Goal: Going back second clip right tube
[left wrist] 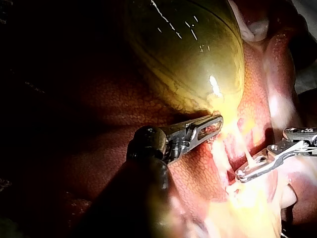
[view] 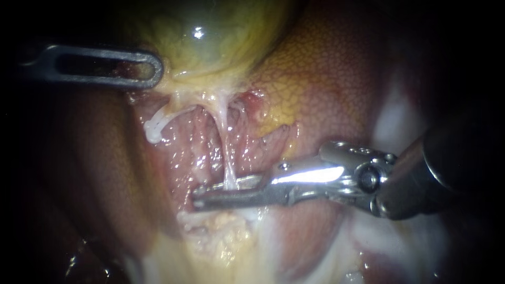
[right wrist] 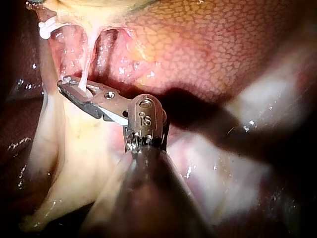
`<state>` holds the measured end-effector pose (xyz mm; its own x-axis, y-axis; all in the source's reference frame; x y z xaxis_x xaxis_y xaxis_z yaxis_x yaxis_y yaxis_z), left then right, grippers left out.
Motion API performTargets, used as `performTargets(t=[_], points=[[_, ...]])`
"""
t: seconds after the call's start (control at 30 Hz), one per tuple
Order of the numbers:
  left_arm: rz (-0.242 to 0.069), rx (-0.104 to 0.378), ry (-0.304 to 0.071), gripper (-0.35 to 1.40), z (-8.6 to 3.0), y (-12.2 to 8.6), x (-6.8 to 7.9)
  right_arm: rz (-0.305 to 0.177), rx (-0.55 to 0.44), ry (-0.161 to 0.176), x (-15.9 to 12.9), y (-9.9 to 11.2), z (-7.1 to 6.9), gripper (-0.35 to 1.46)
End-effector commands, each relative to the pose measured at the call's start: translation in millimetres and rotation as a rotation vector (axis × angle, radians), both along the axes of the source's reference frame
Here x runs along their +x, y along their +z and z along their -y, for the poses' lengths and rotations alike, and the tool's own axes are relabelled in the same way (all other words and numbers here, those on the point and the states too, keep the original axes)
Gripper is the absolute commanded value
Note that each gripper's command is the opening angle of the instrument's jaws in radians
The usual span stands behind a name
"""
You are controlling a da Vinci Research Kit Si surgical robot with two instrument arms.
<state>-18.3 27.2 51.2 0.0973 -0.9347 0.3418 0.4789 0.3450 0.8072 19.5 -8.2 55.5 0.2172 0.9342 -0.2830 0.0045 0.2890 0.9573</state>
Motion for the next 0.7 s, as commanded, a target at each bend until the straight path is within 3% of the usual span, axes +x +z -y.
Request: performTargets(t=[0.03,0.1,0.23,0.4,0.6,0.7], points=[[0.000,0.000,0.000,-0.35,0.0,0.0,0.0,-0.002,-0.012,-0.001,0.0,0.1,0.0,-0.35],[0.000,0.000,0.000,-0.35,0.0,0.0,0.0,-0.016,-0.056,-0.010,0.0,0.0,-0.1,-0.33],[0.000,0.000,0.000,-0.35,0.0,0.0,0.0,-0.030,-0.136,-0.018,0.8,0.0,-0.3,0.40],[0.000,0.000,0.000,-0.35,0.0,0.0,0.0,-0.032,-0.198,-0.009,2.0,0.2,-0.2,0.49],[0.000,0.000,0.000,-0.35,0.0,0.0,0.0,0.006,-0.385,0.053,1.4,0.4,-0.4,0.49],[0.000,0.000,0.000,-0.35,0.0,0.0,0.0,0.022,-0.499,0.068,0.6,0.3,-0.4,0.50]])
